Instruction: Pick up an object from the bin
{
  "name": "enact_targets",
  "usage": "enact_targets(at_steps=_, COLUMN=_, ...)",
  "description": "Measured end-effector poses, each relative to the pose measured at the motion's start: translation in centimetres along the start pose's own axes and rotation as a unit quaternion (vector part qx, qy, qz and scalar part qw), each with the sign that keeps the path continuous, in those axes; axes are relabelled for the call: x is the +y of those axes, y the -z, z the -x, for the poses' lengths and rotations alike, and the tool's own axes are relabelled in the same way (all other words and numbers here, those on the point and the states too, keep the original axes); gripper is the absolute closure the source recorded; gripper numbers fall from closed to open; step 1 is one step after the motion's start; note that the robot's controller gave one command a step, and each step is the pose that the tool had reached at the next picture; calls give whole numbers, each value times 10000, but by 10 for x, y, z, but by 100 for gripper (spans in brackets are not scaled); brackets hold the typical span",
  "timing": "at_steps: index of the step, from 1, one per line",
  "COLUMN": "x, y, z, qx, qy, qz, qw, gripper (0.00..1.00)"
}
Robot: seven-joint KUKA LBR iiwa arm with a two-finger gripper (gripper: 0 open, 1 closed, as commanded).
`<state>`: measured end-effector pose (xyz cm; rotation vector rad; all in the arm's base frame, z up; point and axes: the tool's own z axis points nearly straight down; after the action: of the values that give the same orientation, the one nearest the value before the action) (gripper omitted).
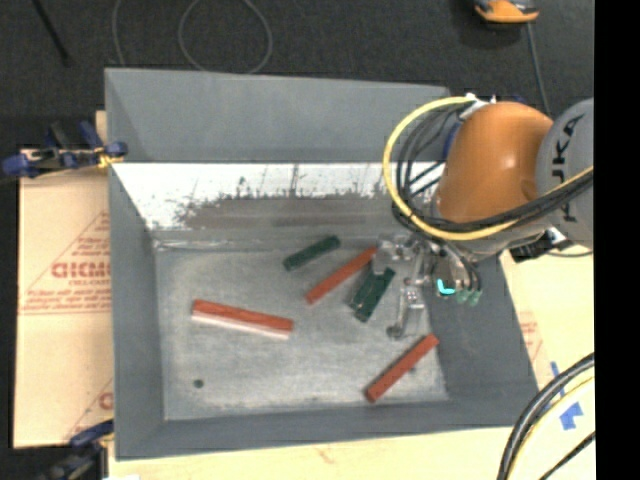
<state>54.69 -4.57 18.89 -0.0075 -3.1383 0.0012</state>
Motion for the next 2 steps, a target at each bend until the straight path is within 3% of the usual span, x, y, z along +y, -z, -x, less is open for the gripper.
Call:
enact_targets(at_steps=1, x=-25, y=-119, z=58, qx=-66, qy=394, qz=-9, qw=9992, gripper=0)
enact_targets(at_steps=2, x=-25, y=-112, z=62, qx=-123, qy=401, qz=-17, qw=9991, gripper=100)
